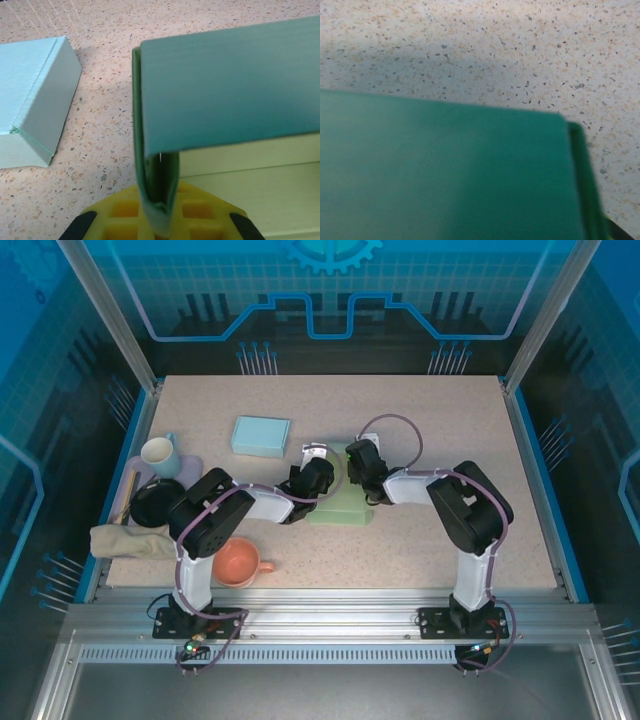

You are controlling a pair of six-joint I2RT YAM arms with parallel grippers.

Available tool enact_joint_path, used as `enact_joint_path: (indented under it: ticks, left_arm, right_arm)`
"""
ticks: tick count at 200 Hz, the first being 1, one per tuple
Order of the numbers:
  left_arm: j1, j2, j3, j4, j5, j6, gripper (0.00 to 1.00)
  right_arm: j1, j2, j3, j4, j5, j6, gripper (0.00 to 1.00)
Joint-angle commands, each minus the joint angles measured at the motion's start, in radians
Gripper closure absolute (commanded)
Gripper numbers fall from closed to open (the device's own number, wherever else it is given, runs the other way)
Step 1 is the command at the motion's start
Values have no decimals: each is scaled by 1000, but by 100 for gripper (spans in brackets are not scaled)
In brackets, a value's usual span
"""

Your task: Fold the paper box

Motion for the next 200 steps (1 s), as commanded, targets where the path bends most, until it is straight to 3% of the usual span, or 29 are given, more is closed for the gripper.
enact_joint_path:
  ticks: [1, 38, 70, 126, 144, 174, 200]
  left_arm:
    - [4, 19, -12, -51, -16, 34, 100]
    - [3, 19, -12, -53, -20, 32, 100]
    - [3, 22, -6, -59, -23, 29, 100]
    - [4, 26, 4, -72, -23, 28, 100]
    - [3, 29, 7, -76, -23, 28, 100]
    - [3, 30, 11, -80, -23, 29, 100]
    - [3, 32, 12, -83, -23, 29, 100]
  right_arm:
    - [-8, 23, 20, 16, 12, 23, 69]
    - [-15, 9, 13, -87, 181, 97, 78]
    - [1, -4, 35, -223, 403, 170, 78]
    - [15, -11, 46, -283, 462, 230, 74]
    - [17, -24, 38, -250, 410, 204, 73]
    - [14, -64, -66, 45, 85, 62, 66]
    - [25, -71, -91, 140, -25, 7, 61]
